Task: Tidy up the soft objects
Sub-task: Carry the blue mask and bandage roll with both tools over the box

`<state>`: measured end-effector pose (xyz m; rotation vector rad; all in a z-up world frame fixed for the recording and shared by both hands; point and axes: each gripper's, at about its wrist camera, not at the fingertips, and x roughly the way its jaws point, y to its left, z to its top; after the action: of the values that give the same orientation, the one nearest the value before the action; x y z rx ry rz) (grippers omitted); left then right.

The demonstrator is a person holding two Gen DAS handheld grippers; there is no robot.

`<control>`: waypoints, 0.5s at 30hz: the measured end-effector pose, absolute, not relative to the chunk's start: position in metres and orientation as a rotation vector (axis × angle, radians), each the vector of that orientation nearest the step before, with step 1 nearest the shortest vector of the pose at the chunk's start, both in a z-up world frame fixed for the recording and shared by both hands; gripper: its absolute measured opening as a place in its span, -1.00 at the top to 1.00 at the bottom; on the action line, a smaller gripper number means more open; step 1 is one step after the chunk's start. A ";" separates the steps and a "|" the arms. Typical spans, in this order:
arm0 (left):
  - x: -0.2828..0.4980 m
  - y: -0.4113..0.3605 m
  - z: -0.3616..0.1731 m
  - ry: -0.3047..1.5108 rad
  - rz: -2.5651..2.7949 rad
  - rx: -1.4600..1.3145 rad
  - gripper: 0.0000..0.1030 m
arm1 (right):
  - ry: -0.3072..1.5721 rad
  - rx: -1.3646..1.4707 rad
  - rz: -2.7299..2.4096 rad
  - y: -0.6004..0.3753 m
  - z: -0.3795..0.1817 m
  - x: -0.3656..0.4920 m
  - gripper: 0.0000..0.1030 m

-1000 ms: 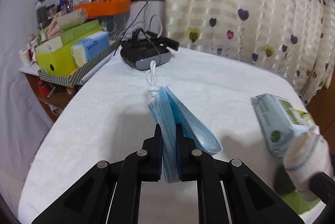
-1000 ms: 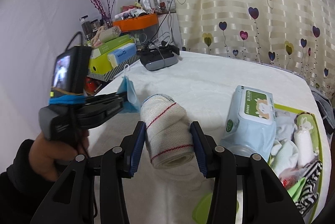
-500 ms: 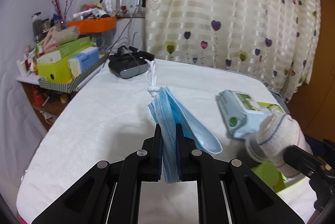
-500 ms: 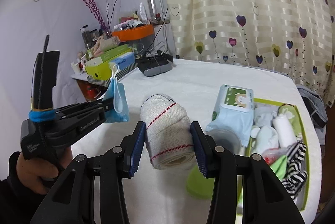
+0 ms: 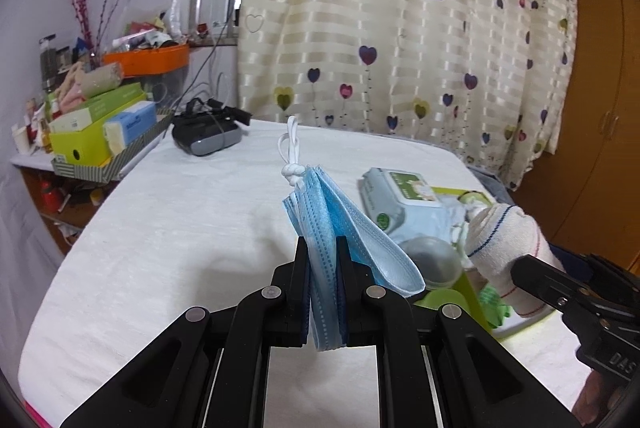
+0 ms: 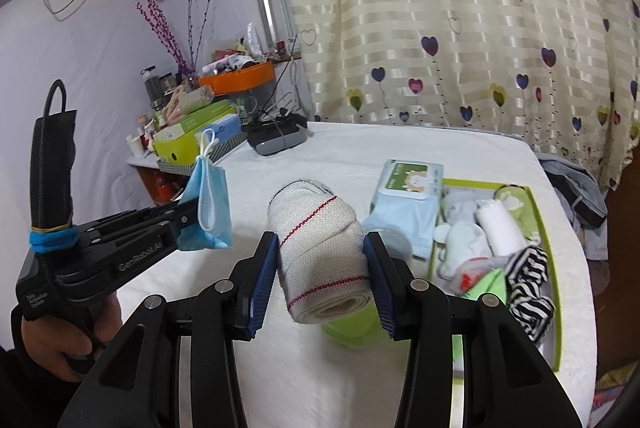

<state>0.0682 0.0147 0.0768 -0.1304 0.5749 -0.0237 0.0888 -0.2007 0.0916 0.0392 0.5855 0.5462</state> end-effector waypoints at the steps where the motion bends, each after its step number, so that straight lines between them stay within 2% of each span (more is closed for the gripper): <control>1: 0.066 0.014 0.078 0.571 -0.032 -0.133 0.81 | 0.584 0.041 0.543 -0.203 0.092 0.089 0.13; 15: 0.065 -0.040 0.072 0.599 -0.191 -0.098 0.81 | 0.593 0.086 0.447 -0.250 0.083 0.092 0.13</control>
<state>0.0653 -0.0403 0.0721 -0.0983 0.5986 -0.1911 0.0916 -0.2503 0.0829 0.0856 0.5925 0.4475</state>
